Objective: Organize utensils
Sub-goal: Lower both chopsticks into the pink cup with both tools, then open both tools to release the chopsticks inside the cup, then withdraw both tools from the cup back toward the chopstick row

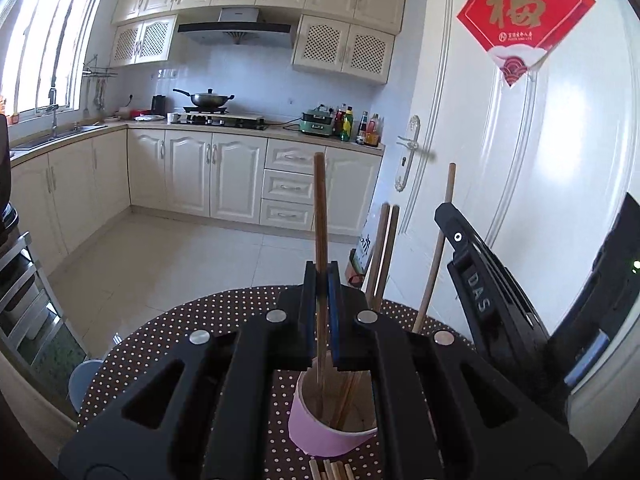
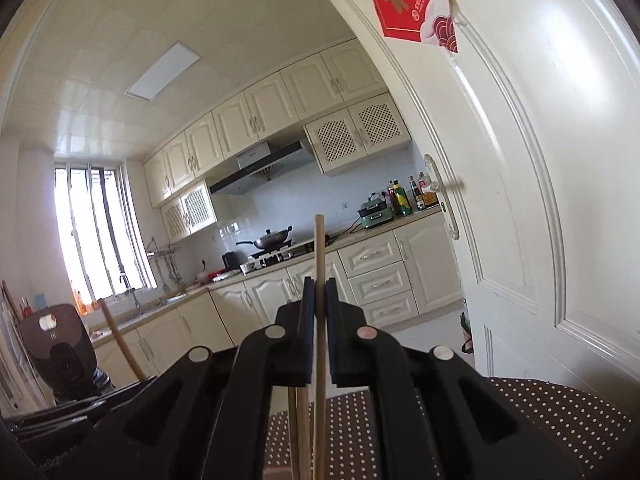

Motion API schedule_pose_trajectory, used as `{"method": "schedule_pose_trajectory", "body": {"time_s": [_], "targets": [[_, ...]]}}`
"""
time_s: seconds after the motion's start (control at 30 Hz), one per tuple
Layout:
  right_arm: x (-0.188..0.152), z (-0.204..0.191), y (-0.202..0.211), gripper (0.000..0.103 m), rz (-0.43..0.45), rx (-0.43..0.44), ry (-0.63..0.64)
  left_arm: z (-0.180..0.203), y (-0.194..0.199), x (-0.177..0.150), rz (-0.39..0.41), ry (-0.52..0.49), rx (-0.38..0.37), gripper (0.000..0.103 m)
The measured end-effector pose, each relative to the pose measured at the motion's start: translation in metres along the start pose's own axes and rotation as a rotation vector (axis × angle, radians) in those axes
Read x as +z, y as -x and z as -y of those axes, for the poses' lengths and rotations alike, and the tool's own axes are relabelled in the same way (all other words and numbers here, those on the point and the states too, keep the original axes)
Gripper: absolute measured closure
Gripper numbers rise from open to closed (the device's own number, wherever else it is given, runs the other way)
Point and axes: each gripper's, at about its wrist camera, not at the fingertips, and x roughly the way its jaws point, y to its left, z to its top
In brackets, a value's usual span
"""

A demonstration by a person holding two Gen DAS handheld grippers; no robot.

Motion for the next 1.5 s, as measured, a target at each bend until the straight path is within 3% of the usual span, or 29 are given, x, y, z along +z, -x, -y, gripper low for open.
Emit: {"method": "schedule_pose_trajectory", "body": {"time_s": [0.43,0.6,0.7,0.77,0.8,0.83,1.1,1.27,1.33,1.5], "targets": [[-0.019,-0.003,-0.001,0.099,-0.125,0.020,0.003,-0.007,0.007,-0.013,0.062,0.000,-0.047,0.097],[-0.019,-0.002,0.002,0.094,-0.178,0.029,0.001,-0.014,0.004,-0.017,0.024,0.027,-0.035,0.096],[-0.019,-0.001,0.007,0.078,-0.198,0.025,0.011,-0.020,-0.001,-0.021,-0.035,0.036,-0.027,0.087],[-0.018,0.000,0.010,0.068,-0.203,0.022,0.012,-0.024,0.001,-0.025,-0.043,0.050,-0.020,0.073],[-0.017,0.001,0.014,0.063,-0.204,0.022,0.016,-0.026,0.002,-0.027,-0.045,0.054,-0.023,0.059],[-0.016,0.000,0.017,0.061,-0.205,0.021,0.023,-0.027,0.005,-0.029,-0.042,0.054,-0.027,0.055],[-0.013,0.003,0.038,0.044,-0.225,0.004,0.061,-0.022,0.019,-0.037,-0.043,0.021,0.010,0.054],[-0.014,0.003,0.050,0.039,-0.232,-0.004,0.083,-0.021,0.028,-0.042,-0.049,0.016,0.030,0.052],[-0.014,0.005,0.054,0.038,-0.235,-0.008,0.081,-0.020,0.032,-0.044,-0.053,0.016,0.048,0.042],[-0.016,0.013,0.062,0.036,-0.247,-0.028,0.078,-0.020,0.041,-0.051,-0.055,0.020,0.049,0.041]]}}
